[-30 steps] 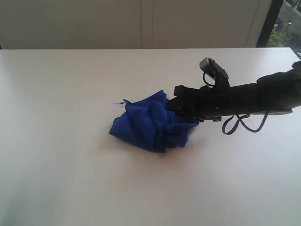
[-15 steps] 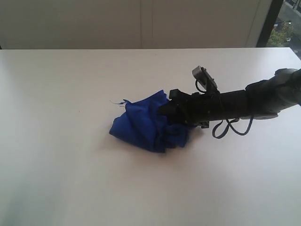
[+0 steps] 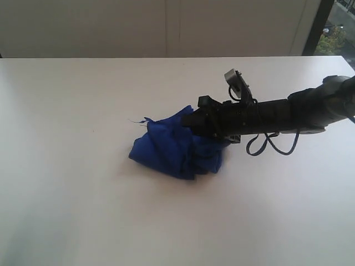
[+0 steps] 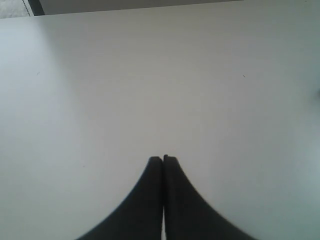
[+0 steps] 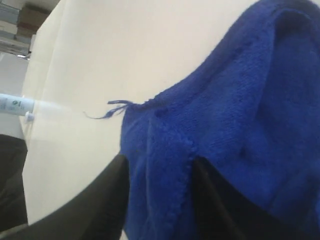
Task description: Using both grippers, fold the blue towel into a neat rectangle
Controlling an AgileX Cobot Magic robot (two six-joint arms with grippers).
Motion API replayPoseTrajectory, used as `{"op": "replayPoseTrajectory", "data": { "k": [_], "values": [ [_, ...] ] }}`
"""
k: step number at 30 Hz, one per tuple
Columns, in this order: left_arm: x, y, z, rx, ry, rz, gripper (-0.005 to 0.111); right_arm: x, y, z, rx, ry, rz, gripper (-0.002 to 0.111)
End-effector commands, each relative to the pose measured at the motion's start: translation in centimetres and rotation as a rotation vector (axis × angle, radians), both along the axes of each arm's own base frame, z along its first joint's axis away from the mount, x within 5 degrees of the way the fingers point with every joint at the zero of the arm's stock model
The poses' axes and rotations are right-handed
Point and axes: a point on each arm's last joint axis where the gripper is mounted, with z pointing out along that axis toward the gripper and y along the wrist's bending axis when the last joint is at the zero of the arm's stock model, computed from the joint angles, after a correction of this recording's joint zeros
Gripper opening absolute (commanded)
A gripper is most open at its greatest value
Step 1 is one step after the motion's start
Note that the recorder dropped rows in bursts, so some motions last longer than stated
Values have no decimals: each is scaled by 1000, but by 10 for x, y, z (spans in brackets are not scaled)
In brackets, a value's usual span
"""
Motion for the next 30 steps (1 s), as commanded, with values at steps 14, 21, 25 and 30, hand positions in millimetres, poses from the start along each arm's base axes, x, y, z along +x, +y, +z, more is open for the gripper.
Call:
{"op": "replayPoseTrajectory", "data": {
  "k": [14, 21, 25, 30],
  "values": [
    [0, 0, -1, -11, -4, 7, 0, -1, 2, 3, 54, 72, -14, 40],
    [0, 0, -1, -11, -4, 7, 0, -7, 7, 11, 148, 72, 56, 40],
    [0, 0, -1, -11, -4, 7, 0, -12, 10, 19, 229, 64, 122, 40],
    [0, 0, -1, -11, -4, 7, 0, -8, 8, 14, 164, 35, 91, 40]
  ]
}}
